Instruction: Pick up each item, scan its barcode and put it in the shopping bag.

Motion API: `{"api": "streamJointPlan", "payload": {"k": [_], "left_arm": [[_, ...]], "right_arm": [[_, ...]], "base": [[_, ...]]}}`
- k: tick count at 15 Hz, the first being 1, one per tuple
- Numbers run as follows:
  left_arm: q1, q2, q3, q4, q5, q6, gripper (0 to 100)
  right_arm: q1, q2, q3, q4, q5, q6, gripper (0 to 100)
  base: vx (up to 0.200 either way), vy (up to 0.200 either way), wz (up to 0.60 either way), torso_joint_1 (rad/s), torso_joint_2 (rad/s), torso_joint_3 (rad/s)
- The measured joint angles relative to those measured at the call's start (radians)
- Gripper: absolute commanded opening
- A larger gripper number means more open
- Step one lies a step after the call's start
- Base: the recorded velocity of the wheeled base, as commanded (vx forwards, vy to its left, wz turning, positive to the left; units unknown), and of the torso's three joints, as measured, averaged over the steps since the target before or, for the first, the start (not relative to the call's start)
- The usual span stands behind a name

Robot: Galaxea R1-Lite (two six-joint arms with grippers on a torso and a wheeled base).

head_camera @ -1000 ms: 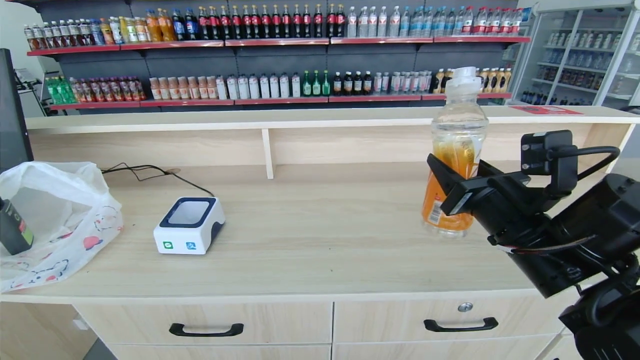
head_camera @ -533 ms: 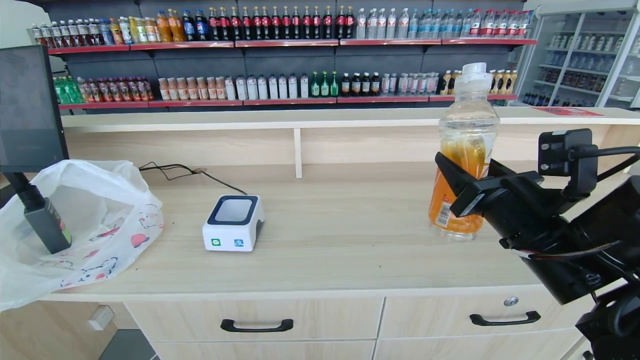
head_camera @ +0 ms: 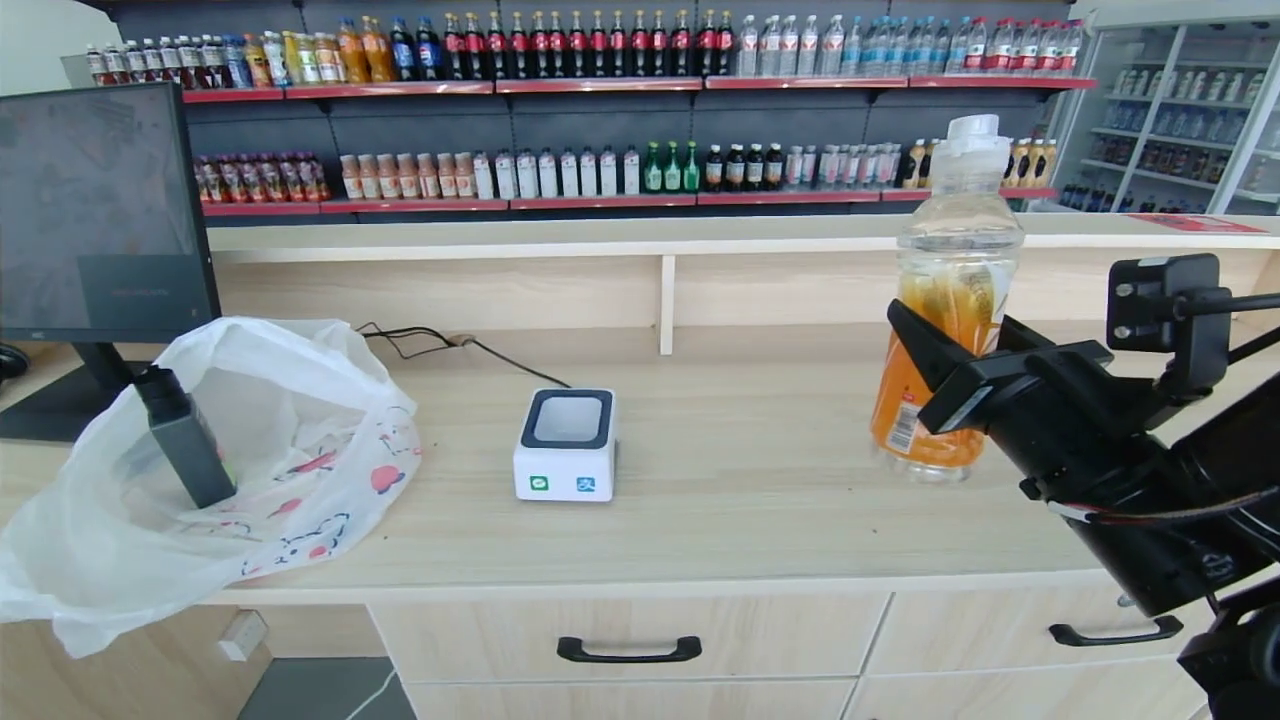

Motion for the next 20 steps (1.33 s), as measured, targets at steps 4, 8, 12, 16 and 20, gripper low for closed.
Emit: {"api": "streamJointPlan", "payload": {"k": [4,8,12,16,20], "left_arm": [[0.0,0.0,0.0,-0.001,0.0,0.0,100],[0.0,0.0,0.0,-0.001,0.0,0.0,100],[0.0,0.0,0.0,-0.001,0.001,-0.002,100],[0.0,0.0,0.0,-0.001,0.0,-0.005,100],[0.0,0.0,0.0,0.0,0.0,-0.002,100]], "right_arm": [[0.0,-0.004,-0.006,-0.001,0.0,-0.004,0],[0.0,-0.01,-0.003,0.0,0.001,-0.004,0],[0.003,-0.012,0.002,0.0,0.004,-0.001,0],[0.009,-0.017,0.004,0.0,0.005,0.0,0],[0.009,-0.03,0.014,0.0,0.005,0.0,0]], "base": [[0.0,0.2,0.0,0.004,0.0,0.002],[0.0,0.2,0.0,0.004,0.0,0.0],[0.0,0.2,0.0,0.002,0.0,0.002],[0.0,0.2,0.0,0.002,0.0,0.001],[0.0,0.1,0.0,-0.001,0.0,0.0]]}}
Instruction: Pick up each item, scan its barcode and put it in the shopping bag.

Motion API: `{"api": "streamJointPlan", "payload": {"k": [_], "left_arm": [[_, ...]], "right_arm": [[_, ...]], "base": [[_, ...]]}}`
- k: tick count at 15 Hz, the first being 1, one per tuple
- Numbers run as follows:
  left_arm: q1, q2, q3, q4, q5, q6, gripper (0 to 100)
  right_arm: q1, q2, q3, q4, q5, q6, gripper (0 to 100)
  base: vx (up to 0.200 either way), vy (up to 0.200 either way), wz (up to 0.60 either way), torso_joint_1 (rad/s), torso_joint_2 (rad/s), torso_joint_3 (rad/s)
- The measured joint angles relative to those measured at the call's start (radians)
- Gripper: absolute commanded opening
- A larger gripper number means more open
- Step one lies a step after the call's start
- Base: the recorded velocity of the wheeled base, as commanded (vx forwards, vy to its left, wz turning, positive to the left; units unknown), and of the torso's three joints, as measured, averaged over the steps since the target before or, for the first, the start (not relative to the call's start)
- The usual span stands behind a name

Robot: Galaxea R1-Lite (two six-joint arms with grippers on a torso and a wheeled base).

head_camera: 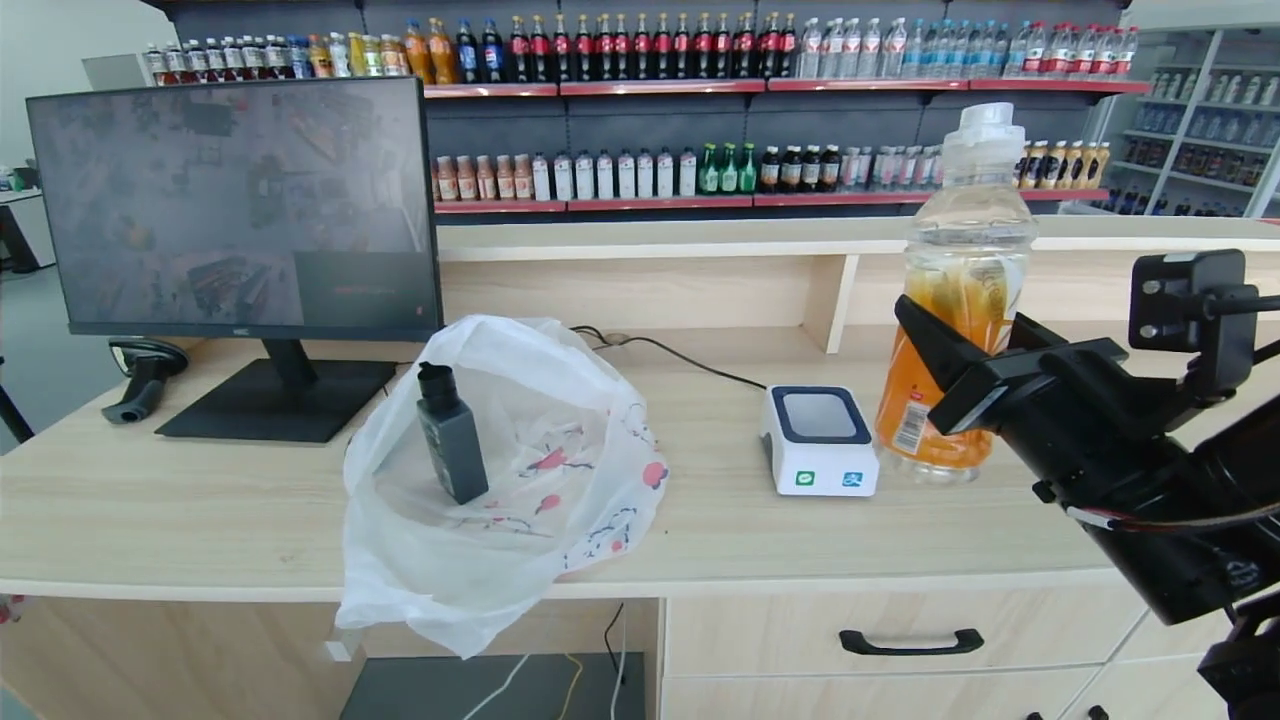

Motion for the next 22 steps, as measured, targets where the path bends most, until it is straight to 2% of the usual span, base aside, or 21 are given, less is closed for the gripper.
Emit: {"api": "streamJointPlan", "payload": {"k": [4,6,9,13,15,17,19,21,22], "left_arm": [[0.0,0.0,0.0,0.0,0.0,0.001,100],[0.0,0.0,0.0,0.0,0.0,0.001,100],[0.0,0.0,0.0,0.0,0.0,0.001,100],[0.0,0.0,0.0,0.0,0.0,0.001,100],[-0.001,0.0,0.0,0.0,0.0,0.001,100],[0.0,0.0,0.0,0.0,0.0,0.002,100],[0.0,0.0,0.0,0.0,0.0,0.001,100],[0.0,0.0,0.0,0.0,0.0,0.001,100],[0.0,0.0,0.0,0.0,0.0,0.001,100]], "right_arm": [[0.001,-0.006,0.002,-0.003,-0.003,-0.002,0],[0.03,-0.004,0.001,0.003,0.005,-0.006,0],[0.044,-0.004,0.002,0.0,0.002,-0.01,0],[0.054,-0.003,0.009,0.004,0.001,-0.013,0],[0.047,-0.002,-0.011,-0.003,0.036,-0.021,0],[0.024,0.016,-0.083,-0.001,0.144,-0.119,0],[0.018,0.05,-0.146,-0.001,0.184,-0.241,0],[0.015,0.072,-0.167,0.0,0.196,-0.314,0],[0.018,0.08,-0.171,0.0,0.234,-0.36,0]], "base": [[0.0,0.0,0.0,0.0,0.0,0.0],[0.0,0.0,0.0,0.0,0.0,0.0],[0.2,0.0,0.0,-0.004,0.0,0.002],[0.0,0.0,0.0,0.0,0.0,0.0],[0.0,0.0,0.0,0.0,0.0,0.0],[0.0,0.0,0.0,0.0,0.0,0.0],[0.0,0.0,0.0,0.0,0.0,0.0],[0.0,0.0,0.0,0.0,0.0,0.0],[0.0,0.0,0.0,0.0,0.0,0.0]]}}
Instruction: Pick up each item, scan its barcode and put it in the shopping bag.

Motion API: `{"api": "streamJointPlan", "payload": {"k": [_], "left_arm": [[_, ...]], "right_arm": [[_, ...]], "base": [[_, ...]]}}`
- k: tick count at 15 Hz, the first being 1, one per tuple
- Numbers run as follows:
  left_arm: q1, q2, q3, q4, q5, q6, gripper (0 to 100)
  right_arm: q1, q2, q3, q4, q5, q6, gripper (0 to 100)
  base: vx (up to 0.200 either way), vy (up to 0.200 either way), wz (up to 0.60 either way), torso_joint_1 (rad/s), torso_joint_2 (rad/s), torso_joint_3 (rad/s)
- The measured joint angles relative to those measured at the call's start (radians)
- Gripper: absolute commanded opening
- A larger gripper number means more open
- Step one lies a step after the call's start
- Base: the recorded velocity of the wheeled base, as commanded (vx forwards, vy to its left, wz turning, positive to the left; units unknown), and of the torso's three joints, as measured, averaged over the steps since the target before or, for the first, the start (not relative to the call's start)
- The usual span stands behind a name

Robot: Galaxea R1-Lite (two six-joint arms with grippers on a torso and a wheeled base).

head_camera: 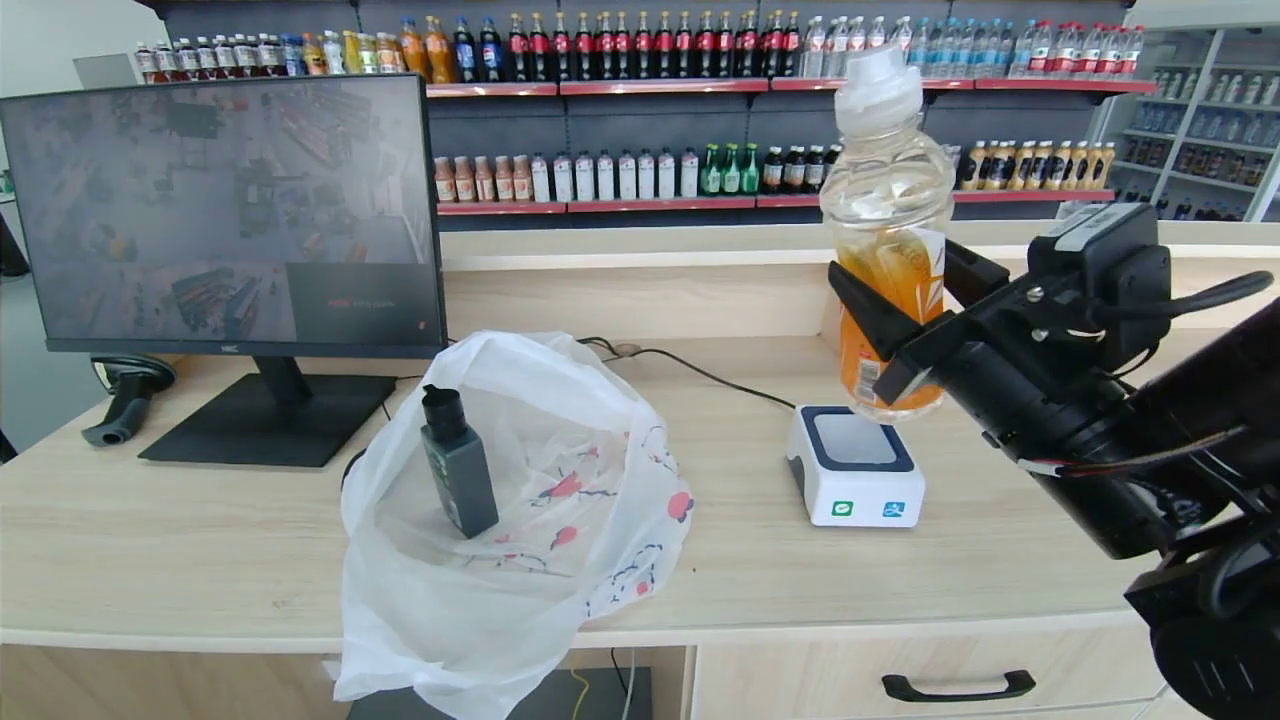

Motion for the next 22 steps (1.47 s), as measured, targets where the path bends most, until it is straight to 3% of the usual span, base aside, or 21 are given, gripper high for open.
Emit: {"api": "streamJointPlan", "payload": {"k": [7,11,18,22], "left_arm": [[0.0,0.0,0.0,0.0,0.0,0.0,100],[0.0,0.0,0.0,0.0,0.0,0.0,100],[0.0,0.0,0.0,0.0,0.0,0.0,100],[0.0,0.0,0.0,0.0,0.0,0.0,100]], "right_arm": [[0.023,0.056,-0.06,0.0,0.159,-0.119,0],[0.026,0.078,-0.035,0.0,0.305,-0.269,0],[0.022,0.092,0.01,0.0,0.391,-0.436,0],[0.006,0.098,0.025,0.0,0.406,-0.455,0]], "base": [[0.0,0.0,0.0,0.0,0.0,0.0],[0.0,0.0,0.0,0.0,0.0,0.0],[0.0,0.0,0.0,0.0,0.0,0.0],[0.0,0.0,0.0,0.0,0.0,0.0]]}}
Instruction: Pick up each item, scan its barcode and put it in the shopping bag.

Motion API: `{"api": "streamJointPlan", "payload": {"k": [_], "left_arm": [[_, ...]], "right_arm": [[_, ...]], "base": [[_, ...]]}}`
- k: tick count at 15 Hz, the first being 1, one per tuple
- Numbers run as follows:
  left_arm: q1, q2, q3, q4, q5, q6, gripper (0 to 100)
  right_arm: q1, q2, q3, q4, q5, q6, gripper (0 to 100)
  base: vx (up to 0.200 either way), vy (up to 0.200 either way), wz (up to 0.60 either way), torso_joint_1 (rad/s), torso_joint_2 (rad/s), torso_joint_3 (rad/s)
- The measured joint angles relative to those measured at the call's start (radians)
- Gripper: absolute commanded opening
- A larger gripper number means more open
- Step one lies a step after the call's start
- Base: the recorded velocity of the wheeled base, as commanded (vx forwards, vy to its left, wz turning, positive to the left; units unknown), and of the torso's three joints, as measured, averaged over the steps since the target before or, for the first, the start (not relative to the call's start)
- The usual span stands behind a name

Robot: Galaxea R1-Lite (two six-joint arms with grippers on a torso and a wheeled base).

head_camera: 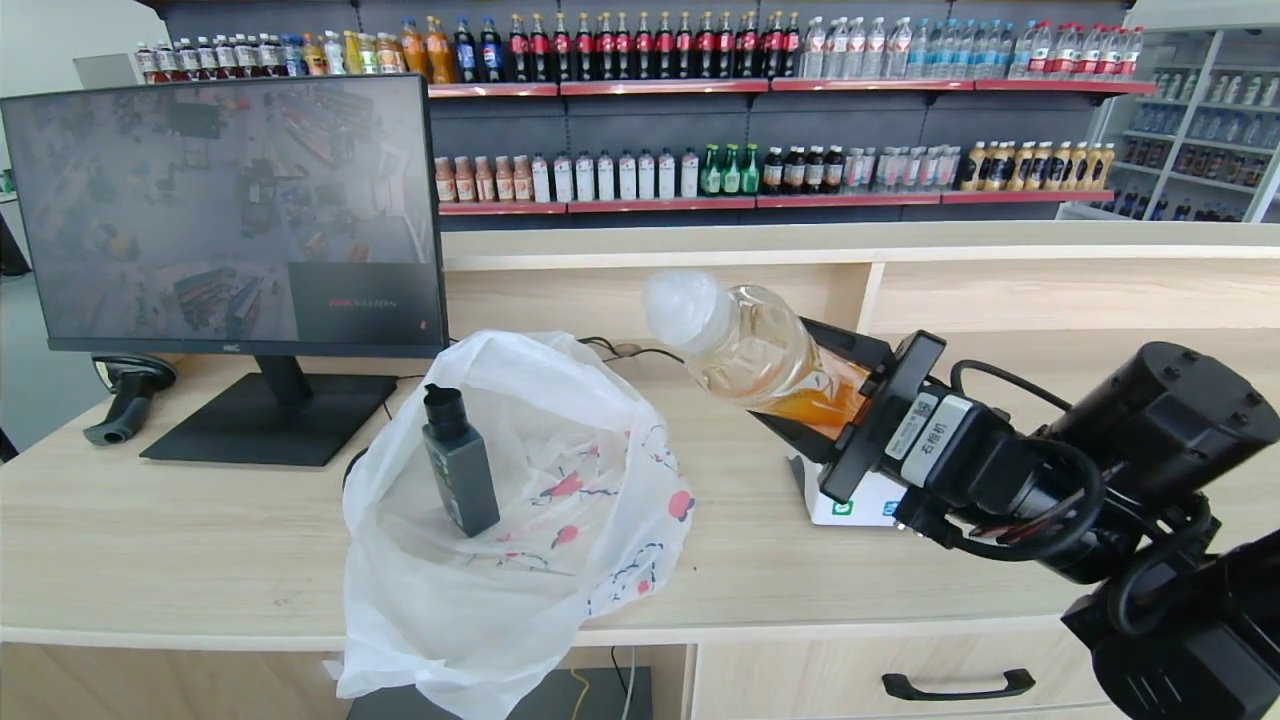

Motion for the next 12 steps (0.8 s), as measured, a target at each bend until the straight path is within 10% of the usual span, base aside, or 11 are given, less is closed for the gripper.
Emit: {"api": "streamJointPlan", "payload": {"k": [12], "left_arm": [[0.0,0.0,0.0,0.0,0.0,0.0,100]], "right_arm": [[-0.151,0.056,-0.085,-0.001,0.212,-0.036,0]], "base": [[0.0,0.0,0.0,0.0,0.0,0.0]]}}
